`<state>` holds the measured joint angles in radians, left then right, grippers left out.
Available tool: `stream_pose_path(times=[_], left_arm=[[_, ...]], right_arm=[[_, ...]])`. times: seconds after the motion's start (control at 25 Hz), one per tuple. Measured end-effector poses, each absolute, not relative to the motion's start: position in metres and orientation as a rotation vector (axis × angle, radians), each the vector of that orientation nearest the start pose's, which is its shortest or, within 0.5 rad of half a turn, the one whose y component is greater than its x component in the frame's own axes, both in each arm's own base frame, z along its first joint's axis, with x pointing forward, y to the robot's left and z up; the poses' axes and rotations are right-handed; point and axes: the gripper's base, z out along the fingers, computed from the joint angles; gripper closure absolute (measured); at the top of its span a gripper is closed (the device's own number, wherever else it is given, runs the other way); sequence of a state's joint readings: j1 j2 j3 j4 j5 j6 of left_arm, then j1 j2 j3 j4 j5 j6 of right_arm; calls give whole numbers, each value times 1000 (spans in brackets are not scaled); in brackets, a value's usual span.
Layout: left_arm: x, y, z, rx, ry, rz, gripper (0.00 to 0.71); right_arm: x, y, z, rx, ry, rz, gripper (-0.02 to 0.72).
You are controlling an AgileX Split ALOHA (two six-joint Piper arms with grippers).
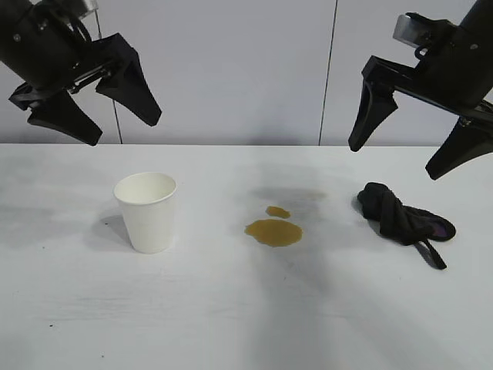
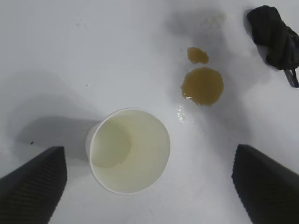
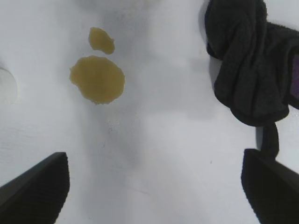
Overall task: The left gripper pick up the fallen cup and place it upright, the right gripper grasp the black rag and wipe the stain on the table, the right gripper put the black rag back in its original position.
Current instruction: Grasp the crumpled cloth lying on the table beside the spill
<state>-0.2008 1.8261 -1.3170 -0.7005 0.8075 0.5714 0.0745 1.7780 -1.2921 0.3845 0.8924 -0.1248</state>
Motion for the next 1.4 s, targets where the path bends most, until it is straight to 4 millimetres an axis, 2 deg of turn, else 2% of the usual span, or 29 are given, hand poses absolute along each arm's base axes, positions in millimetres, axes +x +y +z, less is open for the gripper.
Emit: stream_pose_path(times=[0.64,0.92,1.12,1.2,1.4], left_arm=[[367,-119,233,470,2585,-706,16],[367,-119,233,463,2587,-709,16],[367,-121,233,388,2600,-745,16],[367,-121,234,367,2598,-764,16],[367,-122,235,347,2595,-783,16]], right_arm=[[366,52,233,9,2756,426,9],[372,40,233,-31,2704,228,9],[376,32,232,-55,2671,93,11],[379,31,225,-59,2677,77,12],[389,32,189,-49,2753,70,32]])
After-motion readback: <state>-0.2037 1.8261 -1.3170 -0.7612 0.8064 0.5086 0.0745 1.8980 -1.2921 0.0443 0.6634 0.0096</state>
